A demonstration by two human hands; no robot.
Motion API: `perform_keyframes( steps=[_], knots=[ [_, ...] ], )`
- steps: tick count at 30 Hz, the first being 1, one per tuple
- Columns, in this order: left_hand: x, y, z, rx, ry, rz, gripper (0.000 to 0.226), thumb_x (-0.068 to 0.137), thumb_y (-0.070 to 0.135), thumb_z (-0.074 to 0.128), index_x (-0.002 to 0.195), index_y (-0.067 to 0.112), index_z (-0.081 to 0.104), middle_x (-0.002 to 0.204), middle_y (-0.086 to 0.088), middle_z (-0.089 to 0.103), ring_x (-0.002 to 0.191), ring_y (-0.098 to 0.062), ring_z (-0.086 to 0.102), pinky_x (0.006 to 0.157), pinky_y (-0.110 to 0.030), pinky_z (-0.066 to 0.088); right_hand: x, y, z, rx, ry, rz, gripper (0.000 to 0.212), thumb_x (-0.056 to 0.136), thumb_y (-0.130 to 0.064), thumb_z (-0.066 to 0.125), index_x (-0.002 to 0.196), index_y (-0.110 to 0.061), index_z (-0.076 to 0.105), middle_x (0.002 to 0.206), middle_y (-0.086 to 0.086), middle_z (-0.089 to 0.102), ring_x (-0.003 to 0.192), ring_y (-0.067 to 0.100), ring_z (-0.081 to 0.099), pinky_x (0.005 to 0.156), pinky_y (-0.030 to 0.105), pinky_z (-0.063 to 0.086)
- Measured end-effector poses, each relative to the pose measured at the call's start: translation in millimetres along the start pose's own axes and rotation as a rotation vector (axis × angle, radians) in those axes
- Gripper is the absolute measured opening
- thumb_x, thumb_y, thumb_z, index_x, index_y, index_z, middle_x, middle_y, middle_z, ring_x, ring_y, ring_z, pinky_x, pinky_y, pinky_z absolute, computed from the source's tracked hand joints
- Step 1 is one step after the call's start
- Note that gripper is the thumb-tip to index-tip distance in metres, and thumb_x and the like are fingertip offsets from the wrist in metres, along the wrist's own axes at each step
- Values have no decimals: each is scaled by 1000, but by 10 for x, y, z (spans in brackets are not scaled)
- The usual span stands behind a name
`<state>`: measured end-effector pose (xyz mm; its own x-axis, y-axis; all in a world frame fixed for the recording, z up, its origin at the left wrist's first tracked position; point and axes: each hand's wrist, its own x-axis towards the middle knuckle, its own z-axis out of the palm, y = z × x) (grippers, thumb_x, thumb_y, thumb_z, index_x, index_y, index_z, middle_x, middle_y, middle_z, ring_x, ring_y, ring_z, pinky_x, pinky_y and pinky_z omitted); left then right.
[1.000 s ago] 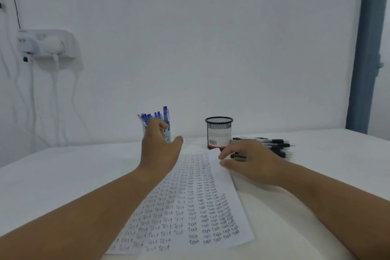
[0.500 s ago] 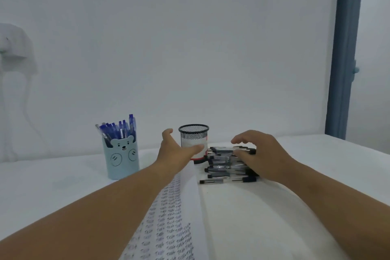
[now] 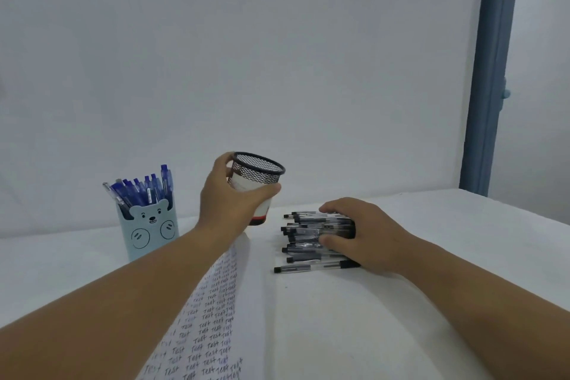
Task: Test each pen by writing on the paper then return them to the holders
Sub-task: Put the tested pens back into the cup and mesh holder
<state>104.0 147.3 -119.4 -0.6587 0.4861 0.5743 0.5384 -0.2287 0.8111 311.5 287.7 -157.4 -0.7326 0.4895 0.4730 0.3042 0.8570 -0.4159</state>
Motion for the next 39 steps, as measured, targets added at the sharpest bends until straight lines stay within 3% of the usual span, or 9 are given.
perform_keyframes(
  steps=[7,11,14,18,21,25,29,35,39],
  knots=[
    [-436,43,-311,-40,23,144,86,68,47,89,142,41,44,125,17,60,114,-12,64,91,-36,60,-44,-137,-41,-69,-57,42,71,82,-61,70,145,-38,45,144,-20,47,134,3,41,113,27,33],
    [-461,189,-365,-36,114,303,93,71,48,83,150,29,37,132,11,54,121,-7,55,85,-13,53,-82,-216,-35,-75,-48,56,68,85,-57,69,145,-38,43,144,-18,48,133,5,42,111,26,33],
    [-493,212,-393,-31,121,352,95,75,44,86,153,27,33,137,6,52,127,-7,51,99,-17,48,-99,-239,-26,-89,-50,60,67,86,-55,69,145,-38,43,142,-19,48,132,4,42,109,24,32],
    [-524,176,-463,-18,60,277,91,74,46,81,151,33,34,123,12,58,109,7,57,81,-9,51,-97,-258,-9,-107,-52,50,66,87,-53,69,145,-37,42,144,-18,48,134,4,41,109,22,31],
    [-548,45,-452,35,-49,154,94,67,61,76,149,43,32,120,24,57,109,-1,60,83,-13,49,-83,-265,7,-126,-58,56,69,86,-55,69,146,-38,40,145,-18,47,134,4,40,110,23,31],
    [-515,-158,-406,151,-117,97,94,68,52,87,146,44,35,126,12,60,114,-11,59,97,-28,50,79,-294,-48,-180,-159,47,81,80,-55,76,149,-34,38,144,-14,46,134,9,42,112,30,35],
    [-508,-200,-368,223,-147,108,87,63,48,92,132,40,39,118,18,57,102,4,59,86,-21,51,287,-326,-142,-123,-314,124,94,71,-59,82,149,-37,36,138,-15,47,127,10,45,109,32,38],
    [-472,-289,-368,271,-186,149,84,61,62,87,130,48,42,117,21,59,103,-2,60,87,-35,58,289,-228,14,-135,-267,-20,50,68,-67,77,101,-33,63,94,-12,65,89,6,62,81,35,52],
    [-468,-310,-378,296,-191,171,86,63,63,85,135,45,41,119,19,60,105,-4,60,88,-36,58,269,-226,10,-132,-246,-64,48,69,-64,76,105,-34,64,95,-13,64,93,5,59,85,32,50]
  ],
)
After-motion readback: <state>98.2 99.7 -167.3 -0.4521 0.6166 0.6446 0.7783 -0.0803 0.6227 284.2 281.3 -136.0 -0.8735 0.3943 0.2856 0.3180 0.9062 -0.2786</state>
